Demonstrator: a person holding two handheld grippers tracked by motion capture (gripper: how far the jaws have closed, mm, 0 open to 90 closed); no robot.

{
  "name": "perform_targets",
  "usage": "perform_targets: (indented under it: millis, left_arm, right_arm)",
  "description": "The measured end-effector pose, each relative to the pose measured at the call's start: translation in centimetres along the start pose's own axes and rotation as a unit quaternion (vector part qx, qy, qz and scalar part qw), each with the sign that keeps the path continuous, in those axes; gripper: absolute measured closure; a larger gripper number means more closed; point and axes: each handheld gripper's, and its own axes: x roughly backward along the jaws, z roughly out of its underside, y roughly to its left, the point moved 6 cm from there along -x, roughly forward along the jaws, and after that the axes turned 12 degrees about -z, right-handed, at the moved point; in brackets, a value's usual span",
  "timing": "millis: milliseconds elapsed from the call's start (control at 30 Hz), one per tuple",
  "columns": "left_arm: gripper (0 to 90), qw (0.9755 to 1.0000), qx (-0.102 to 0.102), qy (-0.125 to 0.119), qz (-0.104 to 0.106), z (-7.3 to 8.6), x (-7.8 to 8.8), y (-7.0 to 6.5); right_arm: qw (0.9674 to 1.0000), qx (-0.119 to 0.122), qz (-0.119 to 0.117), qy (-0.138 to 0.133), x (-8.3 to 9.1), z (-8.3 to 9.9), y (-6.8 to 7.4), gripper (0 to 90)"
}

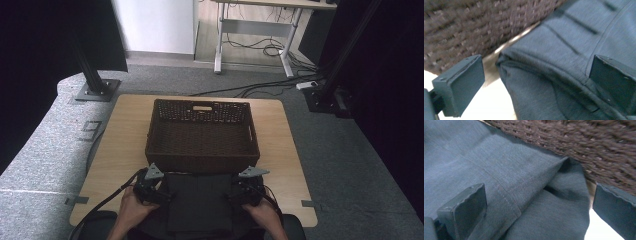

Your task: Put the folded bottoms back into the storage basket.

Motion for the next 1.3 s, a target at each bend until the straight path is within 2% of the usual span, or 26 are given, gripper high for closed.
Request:
perform_targets:
  millis: [100,300,333,467,600,733,833,900,1067,1167,1300]
  left_arm:
    - [0.0,1.0000,0.004,0.005,0.000,0.4,-0.4,0.0]
    - [0.0,0.9995,0.024,0.017,0.014,1.3,-0.9,0.1]
    - [0.0,0.9991,0.034,0.017,0.020,1.5,-0.9,0.2]
    - [0.0,0.9980,0.048,0.024,0.033,2.2,-1.0,0.4]
    - [0.0,0.9956,0.070,0.031,0.055,2.8,-1.4,0.4]
    - [0.0,0.9958,0.066,0.024,0.059,2.8,-1.3,0.0]
    - [2.7,0.9953,0.063,0.016,0.072,2.8,-1.2,-0.6]
    - [7.4,0.9947,0.064,0.016,0.079,2.8,-1.0,-0.8]
    - [12.6,0.9936,0.064,0.016,0.091,2.8,-0.7,-1.2]
    - [14.5,0.9923,0.064,0.008,0.106,2.8,-0.7,-1.6]
    - [14.3,0.9929,0.057,0.004,0.104,2.4,-1.0,-2.4]
  right_arm:
    - [0.9999,-0.004,0.006,0.009,-0.6,0.3,-0.3,0.0]
    - [0.9995,-0.025,-0.008,0.016,-1.4,1.2,-1.0,0.0]
    - [0.9995,-0.027,-0.010,0.017,-1.5,1.2,-1.1,0.0]
    - [0.9988,-0.039,-0.023,0.018,-1.8,1.6,-1.4,0.0]
    - [0.9980,-0.047,-0.035,0.024,-2.0,1.8,-1.5,0.0]
    - [0.9976,-0.048,-0.039,0.031,-2.0,1.8,-1.3,0.4]
    - [0.9965,-0.035,-0.065,0.038,-1.9,1.7,-0.5,12.3]
    - [0.9953,-0.036,-0.079,0.042,-2.0,1.7,0.0,13.7]
    - [0.9939,-0.034,-0.089,0.055,-2.0,1.7,0.7,17.6]
    - [0.9926,-0.038,-0.101,0.055,-1.9,1.7,0.9,24.5]
    - [0.9916,-0.045,-0.110,0.051,-2.0,1.7,1.2,29.0]
